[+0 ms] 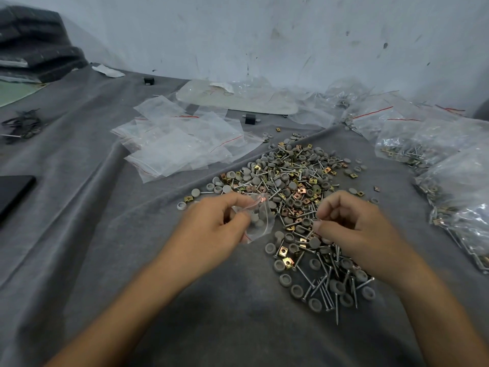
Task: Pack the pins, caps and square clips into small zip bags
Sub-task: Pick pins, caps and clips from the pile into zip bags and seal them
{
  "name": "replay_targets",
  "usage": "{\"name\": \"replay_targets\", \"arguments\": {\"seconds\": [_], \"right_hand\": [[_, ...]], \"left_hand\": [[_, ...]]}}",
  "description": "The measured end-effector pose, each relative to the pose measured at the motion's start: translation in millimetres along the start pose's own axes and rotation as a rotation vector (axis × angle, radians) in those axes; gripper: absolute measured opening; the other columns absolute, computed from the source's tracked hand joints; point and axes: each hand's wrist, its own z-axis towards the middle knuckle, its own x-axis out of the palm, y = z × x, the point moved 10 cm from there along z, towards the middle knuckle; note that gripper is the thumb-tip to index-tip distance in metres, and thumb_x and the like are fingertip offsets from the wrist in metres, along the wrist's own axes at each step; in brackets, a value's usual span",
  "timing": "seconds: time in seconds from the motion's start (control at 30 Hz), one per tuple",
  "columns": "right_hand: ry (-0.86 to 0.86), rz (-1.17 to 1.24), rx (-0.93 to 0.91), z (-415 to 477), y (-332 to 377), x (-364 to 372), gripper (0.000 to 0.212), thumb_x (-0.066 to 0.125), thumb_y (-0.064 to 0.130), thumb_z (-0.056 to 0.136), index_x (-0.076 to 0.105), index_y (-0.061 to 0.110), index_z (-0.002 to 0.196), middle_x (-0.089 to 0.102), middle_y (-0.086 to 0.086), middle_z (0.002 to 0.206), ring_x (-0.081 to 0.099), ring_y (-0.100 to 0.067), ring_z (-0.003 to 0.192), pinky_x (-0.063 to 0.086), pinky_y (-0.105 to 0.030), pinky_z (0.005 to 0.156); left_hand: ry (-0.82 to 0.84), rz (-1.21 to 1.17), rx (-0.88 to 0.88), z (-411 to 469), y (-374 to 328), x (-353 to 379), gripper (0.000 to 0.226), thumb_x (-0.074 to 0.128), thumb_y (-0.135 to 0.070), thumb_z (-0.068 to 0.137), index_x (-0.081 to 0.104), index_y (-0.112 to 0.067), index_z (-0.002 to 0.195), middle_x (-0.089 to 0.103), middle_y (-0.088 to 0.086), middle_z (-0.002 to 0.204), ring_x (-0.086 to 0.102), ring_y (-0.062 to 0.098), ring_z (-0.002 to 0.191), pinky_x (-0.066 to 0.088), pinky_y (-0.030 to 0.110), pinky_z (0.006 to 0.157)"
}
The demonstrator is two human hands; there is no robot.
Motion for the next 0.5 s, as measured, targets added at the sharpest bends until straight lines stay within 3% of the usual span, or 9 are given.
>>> {"name": "replay_targets", "arguments": {"seconds": [0.1, 0.27, 0.37, 0.5], "right_hand": [[-0.015, 0.218, -0.045, -3.0, 17.9, 14.8, 0.012, 0.076, 0.022, 0.084, 0.064, 0.026, 0.084, 0.063, 0.0, 0.076, 0.059, -0.012, 0.07, 0.05, -0.023, 0.062], [0.051, 0.309, -0.044, -2.6, 26.3, 49.0, 0.016, 0.073, 0.01, 0.09, 0.067, 0.025, 0.095, 0.074, 0.005, 0.087, 0.068, -0.009, 0.077, 0.053, -0.019, 0.066], [0.094, 0.292, -0.033, -1.8, 24.2, 54.4, 0.022, 0.068, 0.012, 0.094, 0.066, 0.031, 0.105, 0.076, 0.007, 0.102, 0.073, -0.013, 0.087, 0.056, -0.021, 0.07], [0.057, 0.036, -0.082, -1.0, 18.0, 35.1, 0.012, 0.071, 0.021, 0.094, 0.07, 0.034, 0.094, 0.073, 0.007, 0.085, 0.068, -0.006, 0.074, 0.054, -0.019, 0.063]], "left_hand": [[0.014, 0.0, 0.003, -0.9, 0.7, 3.9, 0.02, 0.059, -0.028, 0.1, 0.068, -0.045, 0.104, 0.072, -0.014, 0.064, 0.069, 0.005, 0.064, 0.057, 0.039, 0.066], [0.01, -0.007, 0.007, -0.2, 0.2, 4.4, 0.019, 0.059, -0.027, 0.1, 0.07, -0.041, 0.107, 0.072, -0.013, 0.065, 0.069, 0.0, 0.065, 0.055, 0.032, 0.065], [0.007, -0.014, 0.008, 0.1, -0.5, 3.0, 0.022, 0.059, -0.025, 0.1, 0.068, -0.044, 0.101, 0.072, -0.008, 0.064, 0.068, -0.003, 0.062, 0.049, 0.027, 0.061], [-0.003, -0.03, 0.001, -0.2, -0.7, 0.0, 0.023, 0.059, -0.022, 0.101, 0.068, -0.043, 0.101, 0.071, -0.006, 0.063, 0.061, -0.006, 0.054, 0.039, 0.013, 0.052]]}}
